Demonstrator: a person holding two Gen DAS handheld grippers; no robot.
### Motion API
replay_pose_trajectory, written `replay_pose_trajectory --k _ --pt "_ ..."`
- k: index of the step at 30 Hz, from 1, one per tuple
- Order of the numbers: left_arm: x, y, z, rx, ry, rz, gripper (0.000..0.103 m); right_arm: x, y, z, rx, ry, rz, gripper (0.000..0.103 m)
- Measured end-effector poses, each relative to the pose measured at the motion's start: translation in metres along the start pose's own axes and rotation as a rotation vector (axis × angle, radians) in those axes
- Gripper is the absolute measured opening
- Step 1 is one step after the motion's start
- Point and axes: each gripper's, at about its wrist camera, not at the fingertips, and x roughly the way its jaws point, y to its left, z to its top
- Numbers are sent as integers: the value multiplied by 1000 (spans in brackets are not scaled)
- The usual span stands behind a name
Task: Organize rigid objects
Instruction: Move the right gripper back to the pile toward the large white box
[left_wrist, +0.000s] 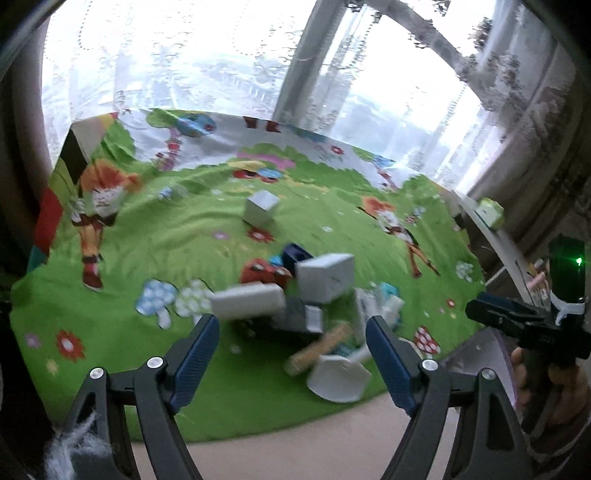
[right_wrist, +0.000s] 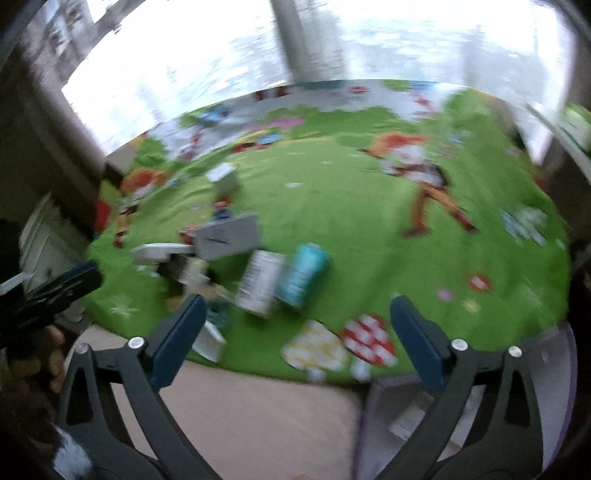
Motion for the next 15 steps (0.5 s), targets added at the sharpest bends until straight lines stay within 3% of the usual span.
replay_pose_trajectory --k 7,11,15 --pt "26 33 29 -57 100 -17 83 67 43 42 -133 154 92 102" --pt "50 53 46 -115 183 -64 83 100 57 52 -176 246 139 102" --pt "71 60 56 -115 254 -73 83 127 68 60 -234 306 117 102"
